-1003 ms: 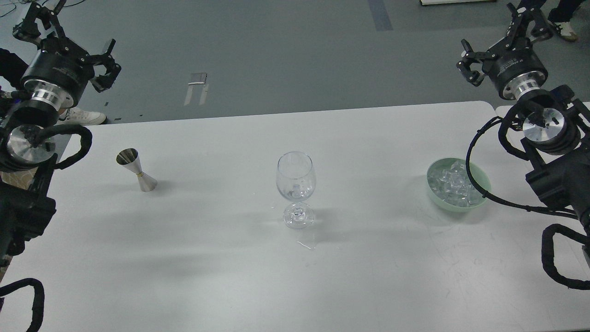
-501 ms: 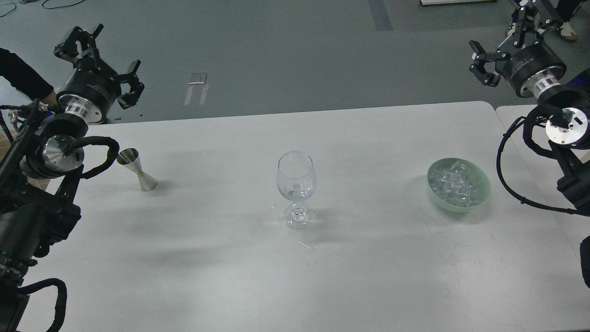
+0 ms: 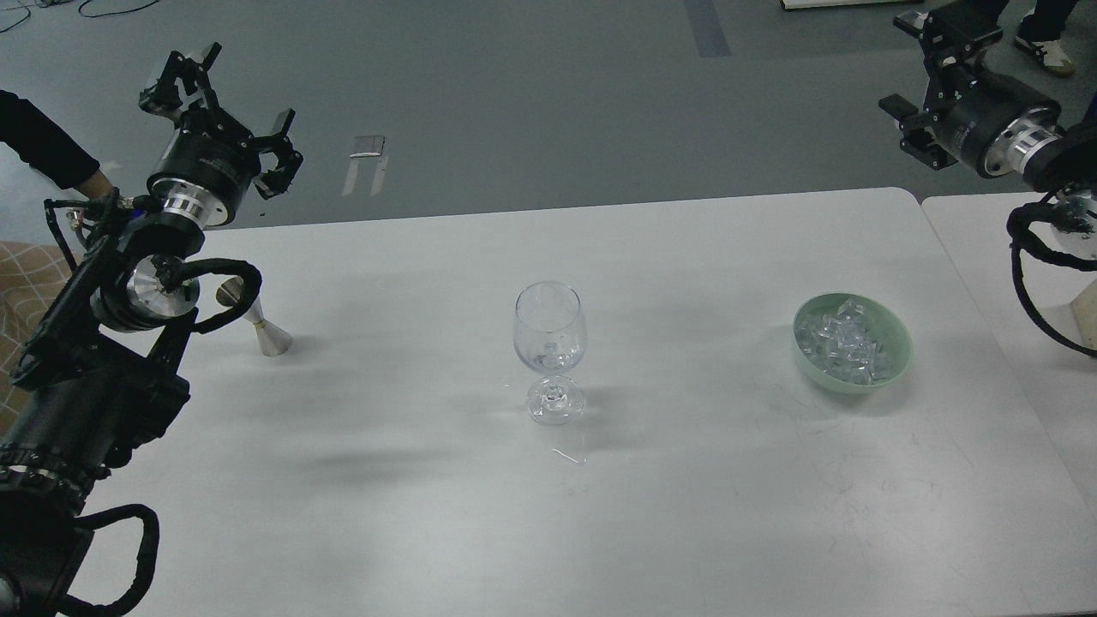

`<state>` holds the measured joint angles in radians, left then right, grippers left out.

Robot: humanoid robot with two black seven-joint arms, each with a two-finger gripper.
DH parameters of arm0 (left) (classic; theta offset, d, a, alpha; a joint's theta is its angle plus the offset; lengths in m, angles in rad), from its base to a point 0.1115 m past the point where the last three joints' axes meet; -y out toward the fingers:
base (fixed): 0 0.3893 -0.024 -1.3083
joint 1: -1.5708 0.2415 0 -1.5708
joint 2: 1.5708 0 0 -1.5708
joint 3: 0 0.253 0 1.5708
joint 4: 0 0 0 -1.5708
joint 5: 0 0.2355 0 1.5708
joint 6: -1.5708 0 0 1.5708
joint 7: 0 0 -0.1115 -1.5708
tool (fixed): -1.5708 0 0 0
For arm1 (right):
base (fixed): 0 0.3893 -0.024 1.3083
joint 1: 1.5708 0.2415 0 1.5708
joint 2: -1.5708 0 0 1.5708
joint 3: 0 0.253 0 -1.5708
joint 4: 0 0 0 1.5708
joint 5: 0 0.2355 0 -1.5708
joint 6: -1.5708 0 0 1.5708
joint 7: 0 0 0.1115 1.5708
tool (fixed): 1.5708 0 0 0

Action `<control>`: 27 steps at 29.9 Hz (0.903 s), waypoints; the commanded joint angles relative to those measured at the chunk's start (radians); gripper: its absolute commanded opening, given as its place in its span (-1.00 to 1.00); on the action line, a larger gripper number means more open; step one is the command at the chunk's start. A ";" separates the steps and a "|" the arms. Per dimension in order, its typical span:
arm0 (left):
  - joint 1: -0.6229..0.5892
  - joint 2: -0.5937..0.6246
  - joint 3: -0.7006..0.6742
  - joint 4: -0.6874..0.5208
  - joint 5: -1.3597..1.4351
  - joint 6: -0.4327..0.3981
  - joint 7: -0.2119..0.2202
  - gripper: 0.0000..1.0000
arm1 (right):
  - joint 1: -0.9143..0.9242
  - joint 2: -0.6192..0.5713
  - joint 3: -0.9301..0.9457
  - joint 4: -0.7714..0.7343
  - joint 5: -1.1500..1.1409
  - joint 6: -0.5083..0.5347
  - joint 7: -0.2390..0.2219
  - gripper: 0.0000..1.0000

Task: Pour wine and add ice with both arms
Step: 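Swing the right gripper out and bring it toward the ice bowl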

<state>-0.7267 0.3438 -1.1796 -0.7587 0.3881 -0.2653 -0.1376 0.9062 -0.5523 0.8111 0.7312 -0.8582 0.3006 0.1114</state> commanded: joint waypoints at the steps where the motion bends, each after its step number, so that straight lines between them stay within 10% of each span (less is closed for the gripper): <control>1: -0.002 -0.002 0.000 0.002 0.000 0.004 0.001 0.95 | 0.022 -0.058 -0.049 0.043 -0.137 0.000 -0.001 1.00; 9: 0.007 -0.005 0.000 0.001 0.000 0.004 0.001 0.96 | 0.089 -0.136 -0.191 0.065 -0.321 0.025 0.004 1.00; 14: 0.012 -0.006 0.000 0.001 0.000 0.011 -0.002 0.96 | 0.140 -0.138 -0.347 0.077 -0.387 0.025 0.126 1.00; 27: 0.012 -0.022 0.000 -0.011 0.000 0.014 -0.002 0.96 | 0.221 -0.140 -0.604 0.134 -0.493 0.023 0.126 0.80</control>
<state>-0.7134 0.3238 -1.1793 -0.7701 0.3880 -0.2535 -0.1396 1.1207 -0.6873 0.2638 0.8443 -1.3495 0.3235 0.2381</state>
